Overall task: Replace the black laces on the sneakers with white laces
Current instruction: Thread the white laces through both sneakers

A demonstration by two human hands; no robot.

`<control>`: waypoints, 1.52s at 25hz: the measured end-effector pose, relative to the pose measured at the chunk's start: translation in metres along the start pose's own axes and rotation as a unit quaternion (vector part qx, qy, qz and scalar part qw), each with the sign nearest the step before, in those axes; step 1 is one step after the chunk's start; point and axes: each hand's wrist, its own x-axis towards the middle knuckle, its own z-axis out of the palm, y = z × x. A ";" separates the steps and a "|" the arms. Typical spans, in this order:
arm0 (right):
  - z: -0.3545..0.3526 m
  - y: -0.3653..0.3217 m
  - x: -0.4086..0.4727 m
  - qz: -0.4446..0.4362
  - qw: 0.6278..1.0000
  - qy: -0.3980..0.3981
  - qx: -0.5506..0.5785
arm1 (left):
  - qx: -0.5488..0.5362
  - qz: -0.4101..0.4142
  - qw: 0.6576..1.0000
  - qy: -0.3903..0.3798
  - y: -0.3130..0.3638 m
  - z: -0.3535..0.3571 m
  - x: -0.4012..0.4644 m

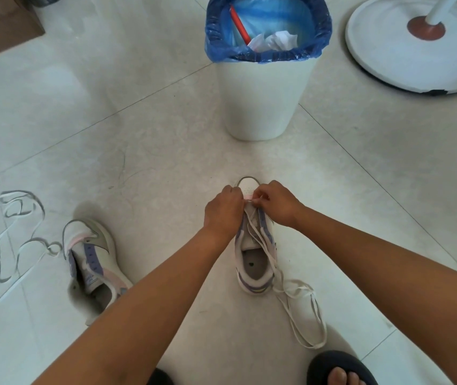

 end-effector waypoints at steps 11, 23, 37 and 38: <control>0.006 -0.001 -0.013 0.028 1.000 0.011 0.004 | -0.457 -0.095 0.873 -0.138 -0.042 0.005 0.002; 0.045 -0.014 -0.097 0.005 0.896 0.007 -0.443 | -0.465 -0.069 0.883 -0.005 -0.025 0.026 -0.016; 0.032 -0.005 -0.093 -0.035 0.938 -0.052 -0.342 | -0.455 -0.115 0.883 0.005 -0.004 0.026 -0.006; 0.032 -0.005 -0.094 -0.036 0.937 -0.054 -0.343 | -0.424 -0.101 0.900 0.002 -0.003 0.026 -0.004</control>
